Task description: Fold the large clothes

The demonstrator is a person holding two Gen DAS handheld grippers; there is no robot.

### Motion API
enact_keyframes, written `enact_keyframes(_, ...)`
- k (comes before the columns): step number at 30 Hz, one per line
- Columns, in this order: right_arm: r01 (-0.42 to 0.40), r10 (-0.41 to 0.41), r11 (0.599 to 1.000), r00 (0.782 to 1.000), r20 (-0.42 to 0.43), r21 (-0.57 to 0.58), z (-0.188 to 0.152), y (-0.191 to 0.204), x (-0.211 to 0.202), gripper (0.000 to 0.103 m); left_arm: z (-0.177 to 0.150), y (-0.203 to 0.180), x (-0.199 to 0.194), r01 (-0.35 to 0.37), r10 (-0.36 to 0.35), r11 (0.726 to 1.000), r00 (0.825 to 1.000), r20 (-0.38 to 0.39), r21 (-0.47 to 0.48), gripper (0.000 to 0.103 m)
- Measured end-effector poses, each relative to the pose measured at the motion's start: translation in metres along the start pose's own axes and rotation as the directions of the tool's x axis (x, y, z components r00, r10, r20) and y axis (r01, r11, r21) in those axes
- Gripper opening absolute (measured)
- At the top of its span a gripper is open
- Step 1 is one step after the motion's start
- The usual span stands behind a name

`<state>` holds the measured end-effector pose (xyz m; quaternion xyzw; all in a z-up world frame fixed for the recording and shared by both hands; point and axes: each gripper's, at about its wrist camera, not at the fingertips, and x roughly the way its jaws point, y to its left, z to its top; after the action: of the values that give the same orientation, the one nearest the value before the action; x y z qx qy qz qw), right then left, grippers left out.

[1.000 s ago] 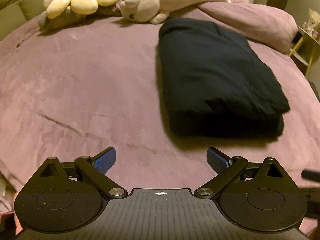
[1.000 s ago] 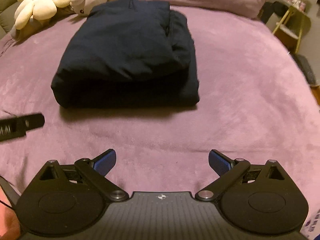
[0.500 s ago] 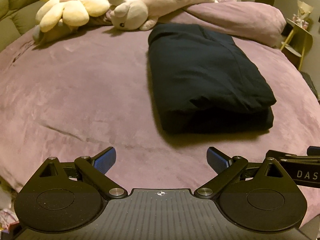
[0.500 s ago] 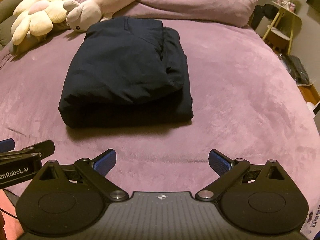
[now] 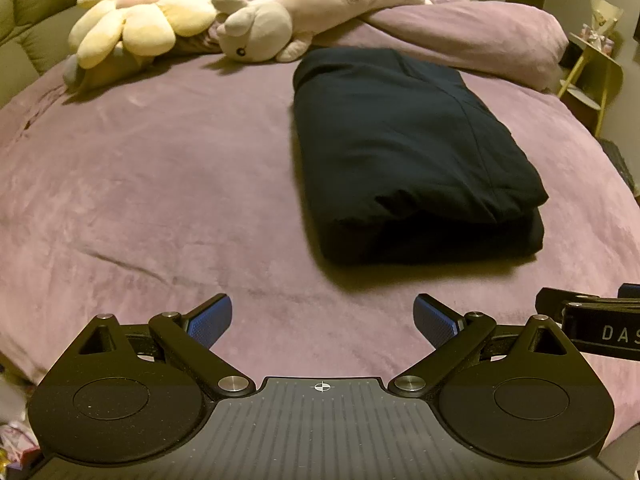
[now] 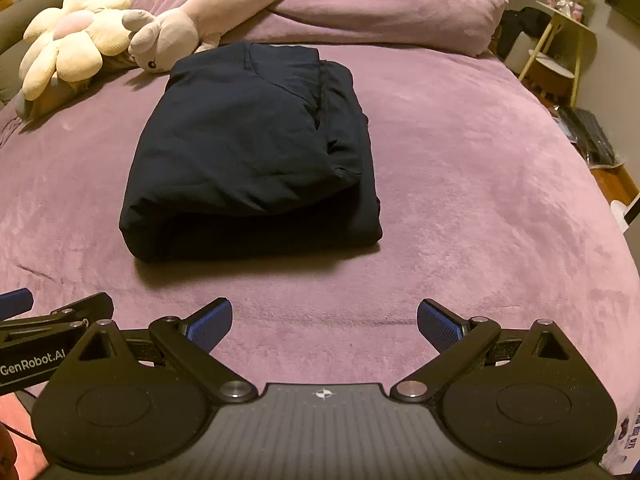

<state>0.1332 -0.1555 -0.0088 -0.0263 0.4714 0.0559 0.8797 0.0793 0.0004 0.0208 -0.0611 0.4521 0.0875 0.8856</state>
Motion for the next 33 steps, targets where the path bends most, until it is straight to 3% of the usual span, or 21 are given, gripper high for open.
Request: enact_keyframes(33,0.000,0.000,1.000,1.000,0.006,-0.002,0.0019,0.0019,-0.0033,0.099,0.0008,-0.0030,-0.0008,-0.002,0.002,1.000,1.000,-0.004,0.009,0.100)
